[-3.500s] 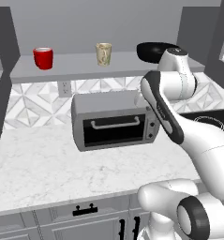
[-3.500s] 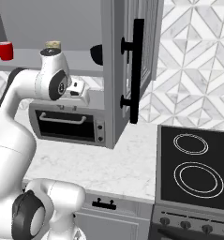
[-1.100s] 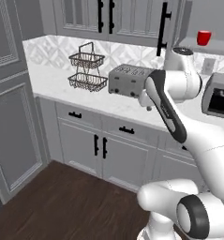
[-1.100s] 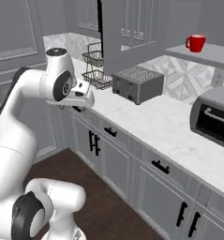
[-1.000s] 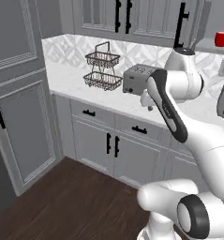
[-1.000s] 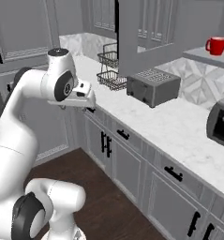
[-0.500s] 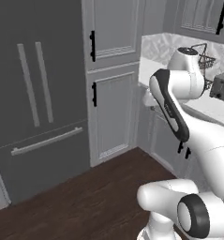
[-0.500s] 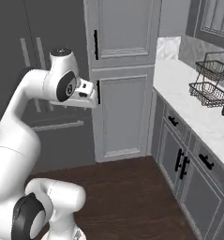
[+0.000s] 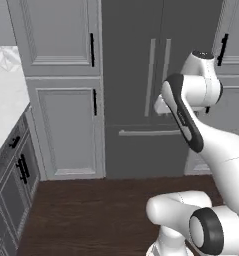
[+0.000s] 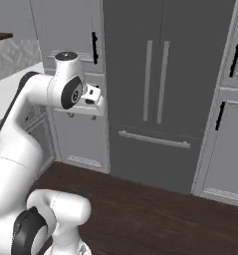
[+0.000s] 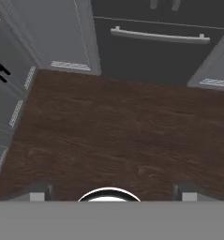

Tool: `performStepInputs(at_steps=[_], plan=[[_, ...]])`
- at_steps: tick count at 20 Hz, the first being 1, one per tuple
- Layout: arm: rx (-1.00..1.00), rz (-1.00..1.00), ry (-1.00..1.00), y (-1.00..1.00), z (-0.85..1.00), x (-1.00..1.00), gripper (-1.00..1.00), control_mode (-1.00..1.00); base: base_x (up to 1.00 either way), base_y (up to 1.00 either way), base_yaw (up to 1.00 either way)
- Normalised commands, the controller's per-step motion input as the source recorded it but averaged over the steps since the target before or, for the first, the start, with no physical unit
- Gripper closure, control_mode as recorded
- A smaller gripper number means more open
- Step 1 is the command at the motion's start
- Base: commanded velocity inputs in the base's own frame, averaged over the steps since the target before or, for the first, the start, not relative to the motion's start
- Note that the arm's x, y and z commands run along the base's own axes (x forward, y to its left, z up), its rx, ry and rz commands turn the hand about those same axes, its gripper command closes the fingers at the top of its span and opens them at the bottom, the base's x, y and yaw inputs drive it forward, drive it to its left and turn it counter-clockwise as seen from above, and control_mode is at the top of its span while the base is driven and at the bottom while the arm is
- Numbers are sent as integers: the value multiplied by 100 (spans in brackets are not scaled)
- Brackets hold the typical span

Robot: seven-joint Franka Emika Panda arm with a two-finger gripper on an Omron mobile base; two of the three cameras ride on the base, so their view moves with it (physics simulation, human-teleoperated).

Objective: Gather all objects into one cabinet and sort the glasses and bowls to opposite sides.

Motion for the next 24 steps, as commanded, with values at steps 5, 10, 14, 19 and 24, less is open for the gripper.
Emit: performStepInputs(at_steps=[5, 10, 14, 19, 24], plan=[[0, 0, 0, 0, 0, 0, -100, 100, 0, 64, 81], [0, 0, 0, 0, 0, 0, -100, 100, 0, 58, 69], [0, 0, 0, 0, 0, 0, -100, 100, 0, 53, 57], [0, 0, 0, 0, 0, 0, -100, 100, 0, 48, 54], [0, 0, 0, 0, 0, 0, -100, 100, -1, 36, 39]])
